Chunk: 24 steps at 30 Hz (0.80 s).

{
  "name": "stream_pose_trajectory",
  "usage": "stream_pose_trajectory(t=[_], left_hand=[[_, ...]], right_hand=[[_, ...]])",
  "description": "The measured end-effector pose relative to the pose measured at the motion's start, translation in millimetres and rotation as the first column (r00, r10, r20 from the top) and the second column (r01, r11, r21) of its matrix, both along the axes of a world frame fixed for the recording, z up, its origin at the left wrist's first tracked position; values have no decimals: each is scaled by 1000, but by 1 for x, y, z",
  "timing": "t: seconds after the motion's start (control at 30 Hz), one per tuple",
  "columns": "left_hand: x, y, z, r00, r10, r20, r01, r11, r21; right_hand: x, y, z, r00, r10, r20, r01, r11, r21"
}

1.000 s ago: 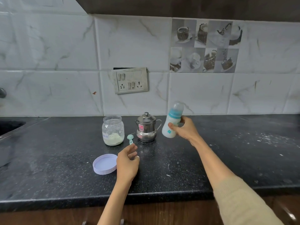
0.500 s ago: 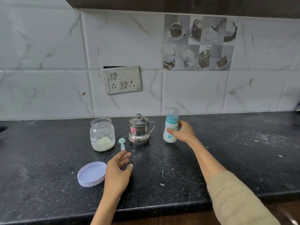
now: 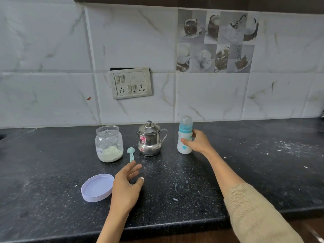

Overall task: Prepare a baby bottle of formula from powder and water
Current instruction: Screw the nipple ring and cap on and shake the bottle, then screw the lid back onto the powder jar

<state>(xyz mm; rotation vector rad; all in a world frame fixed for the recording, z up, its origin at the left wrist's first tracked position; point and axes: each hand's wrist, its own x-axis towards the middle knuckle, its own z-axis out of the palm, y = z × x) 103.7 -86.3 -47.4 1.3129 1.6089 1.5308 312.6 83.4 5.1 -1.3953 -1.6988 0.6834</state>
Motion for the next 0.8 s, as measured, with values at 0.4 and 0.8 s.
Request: stream_pose_trajectory(t=[0.4,0.8], left_hand=[[5,-6,9,994,93,64,-98,992,83],[-34,-24,7,631,388,-672,-632,759,-156]], right_hand=[[-7,-16,-6,984,-160,-83,158,987,-22],[-123,-117,-21,957,248,-150,-215,954,208]])
